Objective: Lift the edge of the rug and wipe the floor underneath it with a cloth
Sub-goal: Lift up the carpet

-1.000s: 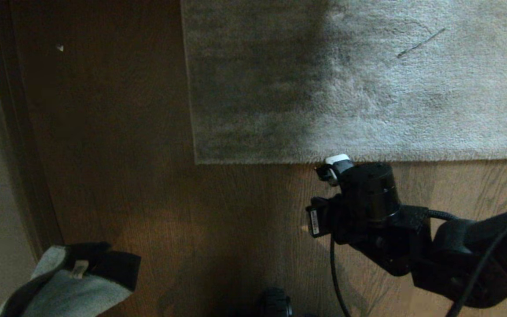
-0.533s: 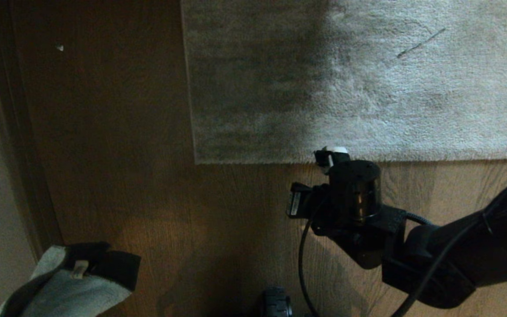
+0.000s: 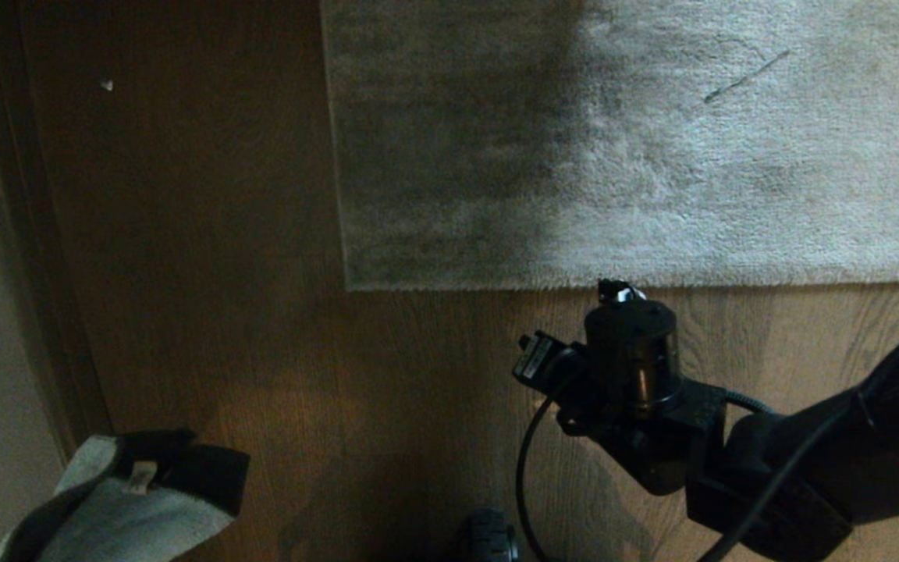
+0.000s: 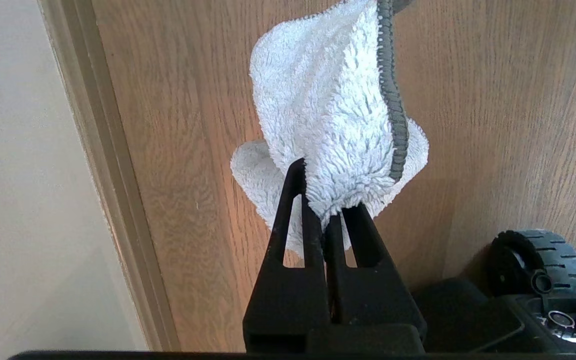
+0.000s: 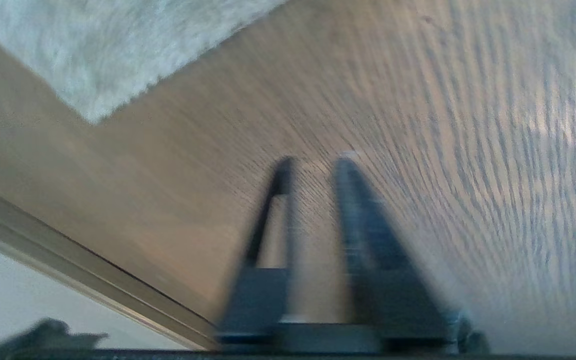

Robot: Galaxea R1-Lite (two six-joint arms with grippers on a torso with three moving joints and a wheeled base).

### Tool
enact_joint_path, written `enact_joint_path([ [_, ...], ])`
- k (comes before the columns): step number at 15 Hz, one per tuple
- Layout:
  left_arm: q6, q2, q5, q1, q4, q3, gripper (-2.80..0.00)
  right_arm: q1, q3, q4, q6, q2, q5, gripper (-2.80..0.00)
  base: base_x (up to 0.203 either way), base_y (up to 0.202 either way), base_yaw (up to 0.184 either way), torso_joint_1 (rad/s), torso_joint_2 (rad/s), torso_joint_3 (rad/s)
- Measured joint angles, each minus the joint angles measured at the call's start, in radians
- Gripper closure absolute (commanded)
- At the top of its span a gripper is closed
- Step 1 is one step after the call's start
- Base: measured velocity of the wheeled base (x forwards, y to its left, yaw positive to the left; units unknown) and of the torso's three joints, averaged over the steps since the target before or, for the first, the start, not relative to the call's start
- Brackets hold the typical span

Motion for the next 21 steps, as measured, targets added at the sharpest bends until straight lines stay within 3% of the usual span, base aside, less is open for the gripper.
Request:
enact_joint_path([
  [3,0.000,0.000,0.000,0.000,0.000,0.000,0.00,0.010,0.020,-0.001,0.095,-0.013,-0.053,-2.80,0.000,0.000,0.000,0.000,0.00,0.000],
  [8,0.000,0.000,0.000,0.000,0.000,0.000,0.00,0.046,0.029,-0.001,0.353,-0.017,-0.156,-2.80,0.000,0.000,0.000,0.000,0.00,0.000],
  [11,0.000,0.000,0.000,0.000,0.000,0.000,0.00,0.057,0.027,-0.035,0.458,-0.003,-0.201,-2.80,0.000,0.000,0.000,0.000,0.00,0.000],
  [15,0.000,0.000,0.000,0.000,0.000,0.000,0.00,0.060,0.023,-0.198,0.461,0.042,-0.207,-2.80,0.000,0.000,0.000,0.000,0.00,0.000],
  [21,0.000,0.000,0.000,0.000,0.000,0.000,0.00,0.060,0.001,-0.503,0.272,0.163,-0.205,-2.80,0.000,0.000,0.000,0.000,0.00,0.000],
])
